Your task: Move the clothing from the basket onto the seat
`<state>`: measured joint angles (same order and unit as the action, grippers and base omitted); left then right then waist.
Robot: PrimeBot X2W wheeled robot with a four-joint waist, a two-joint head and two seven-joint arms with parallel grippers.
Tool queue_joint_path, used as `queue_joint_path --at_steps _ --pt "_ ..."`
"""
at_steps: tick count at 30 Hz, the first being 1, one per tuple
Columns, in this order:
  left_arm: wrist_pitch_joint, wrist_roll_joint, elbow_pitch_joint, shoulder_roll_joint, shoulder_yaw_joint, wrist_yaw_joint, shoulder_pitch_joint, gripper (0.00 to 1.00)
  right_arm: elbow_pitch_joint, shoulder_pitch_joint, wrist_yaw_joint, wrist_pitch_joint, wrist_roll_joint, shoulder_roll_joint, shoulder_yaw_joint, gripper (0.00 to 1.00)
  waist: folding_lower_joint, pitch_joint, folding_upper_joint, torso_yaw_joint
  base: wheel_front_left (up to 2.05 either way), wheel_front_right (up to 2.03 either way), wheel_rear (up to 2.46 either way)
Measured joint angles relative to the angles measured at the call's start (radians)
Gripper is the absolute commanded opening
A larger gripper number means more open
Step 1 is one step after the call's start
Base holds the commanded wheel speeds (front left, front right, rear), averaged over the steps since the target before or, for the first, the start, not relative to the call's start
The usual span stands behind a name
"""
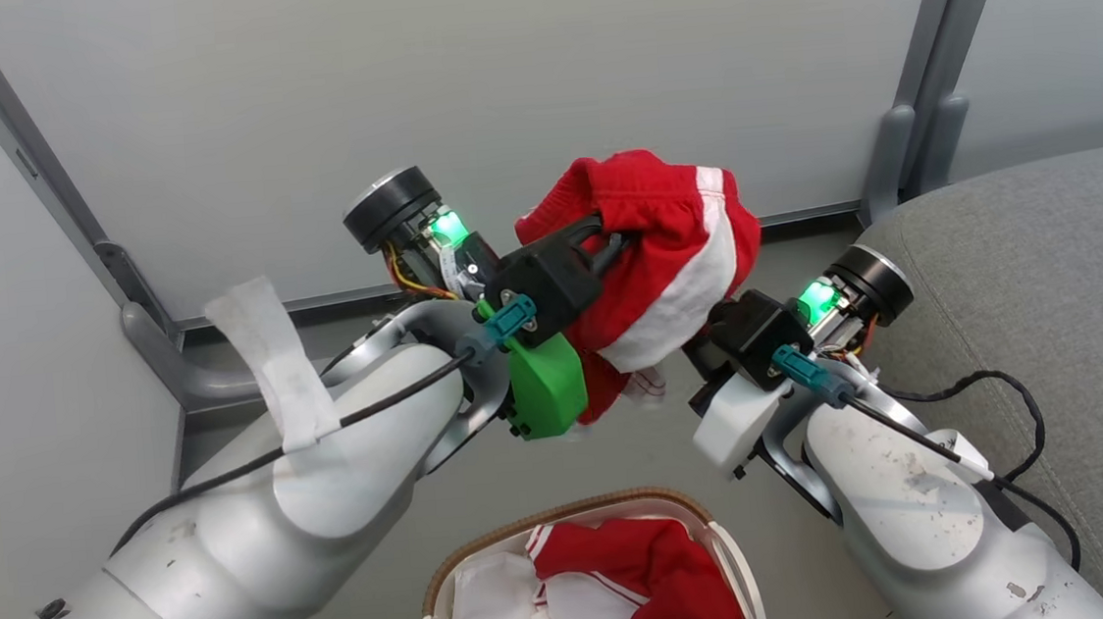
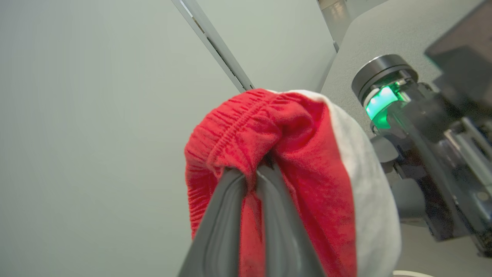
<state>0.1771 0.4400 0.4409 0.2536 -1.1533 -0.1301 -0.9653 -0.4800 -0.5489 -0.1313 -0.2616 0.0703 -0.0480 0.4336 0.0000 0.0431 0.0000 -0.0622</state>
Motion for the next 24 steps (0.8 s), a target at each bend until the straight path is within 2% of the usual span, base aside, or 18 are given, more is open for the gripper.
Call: queue_joint_path --at_steps 13,14,15,16,18,19,20,24 --pt "0.028 0.072 0.099 0.042 0.047 0.019 0.057 0.02 0.029 0.029 0.0 0.0 -0.016 0.0 -0.042 0.0 0.0 -0.017 0.0 0.016 0.0 0.0 0.0" --pt "0.034 0.084 0.108 0.042 0.053 0.022 0.064 0.1 0.034 0.03 0.0 0.0 -0.018 0.0 -0.047 0.0 0.0 -0.018 0.0 0.018 0.0 0.0 0.0" --pt "0.038 0.094 0.114 0.042 0.058 0.024 0.072 0.23 0.041 0.03 0.0 0.0 -0.022 0.0 -0.054 0.0 0.0 -0.02 0.0 0.02 0.0 0.0 0.0" --pt "0.042 0.102 0.118 0.042 0.063 0.025 0.079 0.42 0.046 0.03 0.0 0.0 -0.025 0.0 -0.058 0.0 0.0 -0.021 0.0 0.021 0.0 0.0 0.0" --pt "0.053 0.12 0.128 0.041 0.077 0.028 0.099 0.53 0.06 0.036 0.0 0.0 -0.026 0.0 -0.07 0.0 0.0 -0.024 0.0 0.024 0.0 0.0 0.0" --pt "0.059 0.125 0.133 0.041 0.083 0.03 0.11 0.93 0.066 0.041 0.0 0.0 -0.026 0.0 -0.076 0.0 0.0 -0.025 0.0 0.025 0.0 0.0 0.0" --pt "0.062 0.13 0.136 0.04 0.088 0.035 0.119 1.0 0.071 0.044 0.0 0.0 -0.026 0.0 -0.081 0.0 0.0 -0.026 0.0 0.026 0.0 0.0 0.0" --pt "0.08 0.137 0.145 0.035 0.114 0.061 0.167 1.0 0.092 0.047 0.0 0.0 -0.021 0.0 -0.108 0.0 0.0 -0.031 0.0 0.028 0.0 0.0 0.0"
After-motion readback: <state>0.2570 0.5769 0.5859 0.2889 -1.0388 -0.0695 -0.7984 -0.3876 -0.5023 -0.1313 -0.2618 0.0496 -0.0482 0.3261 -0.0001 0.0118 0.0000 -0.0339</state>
